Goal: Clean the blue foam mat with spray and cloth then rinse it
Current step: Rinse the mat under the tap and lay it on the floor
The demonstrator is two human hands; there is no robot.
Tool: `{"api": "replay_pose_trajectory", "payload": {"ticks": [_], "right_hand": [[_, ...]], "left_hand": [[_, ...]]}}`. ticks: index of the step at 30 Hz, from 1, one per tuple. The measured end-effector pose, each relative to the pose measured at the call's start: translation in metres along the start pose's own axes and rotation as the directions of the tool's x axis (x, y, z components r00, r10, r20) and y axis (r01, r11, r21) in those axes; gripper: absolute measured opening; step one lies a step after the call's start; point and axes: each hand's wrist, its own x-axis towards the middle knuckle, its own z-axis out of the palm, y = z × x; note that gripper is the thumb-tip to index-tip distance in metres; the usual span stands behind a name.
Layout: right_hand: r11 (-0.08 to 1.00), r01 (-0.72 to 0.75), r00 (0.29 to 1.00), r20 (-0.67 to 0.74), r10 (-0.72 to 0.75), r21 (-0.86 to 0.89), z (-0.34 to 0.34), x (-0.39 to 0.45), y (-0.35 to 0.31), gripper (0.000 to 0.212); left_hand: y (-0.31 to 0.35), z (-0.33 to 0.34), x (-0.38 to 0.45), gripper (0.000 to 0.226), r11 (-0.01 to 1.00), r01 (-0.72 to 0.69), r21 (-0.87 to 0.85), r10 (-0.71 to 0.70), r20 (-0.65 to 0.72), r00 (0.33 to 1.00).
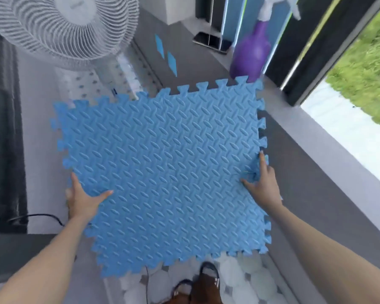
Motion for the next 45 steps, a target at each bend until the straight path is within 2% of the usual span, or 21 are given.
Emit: {"api": "replay_pose_trajectory", "payload": {"ticks": [4,7,10,14,19,24,28,33,36,38,41,45], "right_hand": [[0.995,0.066,0.994,0.091,-0.059,-0.075,0.086,0.038,0.03,0.107],[0.986,0.102,0.983,0.168,-0.08,-0.131,0.151,0.078,0.07,0.107],[0.982,0.102,0.974,0.219,-0.066,-0.159,0.224,0.115,0.116,0.103],[0.973,0.072,0.97,0.243,-0.017,-0.218,0.313,0.152,0.181,0.1],[0.944,0.063,0.953,0.3,0.04,-0.325,0.394,0.192,0.263,0.103],[0.93,-0.032,0.943,0.296,0.15,-0.367,0.455,0.219,0.328,0.109],[0.927,-0.005,0.945,0.301,0.127,-0.375,0.489,0.232,0.366,0.107],[0.915,0.047,0.938,0.332,0.097,-0.4,0.512,0.245,0.384,0.106],[0.841,0.146,0.904,0.416,0.101,-0.521,0.511,0.236,0.38,0.109],[0.816,0.164,0.887,0.445,0.124,-0.554,0.503,0.219,0.37,0.11],[0.85,0.145,0.868,0.478,0.137,-0.507,0.468,0.182,0.336,0.107],[0.882,0.098,0.845,0.507,0.17,-0.46,0.386,0.121,0.274,0.097]], "left_hand": [[-0.077,0.05,0.032,0.125,0.986,0.158,0.051,-0.158,0.003,0.987],[-0.129,0.103,0.058,0.124,0.979,0.192,0.071,-0.192,-0.006,0.981],[-0.188,0.167,0.091,0.125,0.98,0.183,0.078,-0.185,0.008,0.983],[-0.265,0.256,0.122,0.127,0.973,0.201,0.112,-0.212,0.099,0.972],[-0.346,0.355,0.14,0.126,0.961,0.212,0.179,-0.247,0.199,0.948],[-0.392,0.43,0.152,0.121,0.933,0.186,0.309,-0.268,0.247,0.931],[-0.418,0.461,0.171,0.126,0.926,0.135,0.353,-0.238,0.269,0.933],[-0.426,0.48,0.179,0.114,0.914,0.153,0.375,-0.267,0.272,0.925],[-0.415,0.478,0.17,0.113,0.899,0.144,0.415,-0.274,0.273,0.922],[-0.392,0.468,0.156,0.109,0.875,0.101,0.473,-0.271,0.306,0.913],[-0.339,0.438,0.122,0.103,0.854,-0.003,0.521,-0.23,0.381,0.895],[-0.246,0.374,0.066,0.085,0.883,-0.104,0.458,-0.139,0.466,0.874]]}}
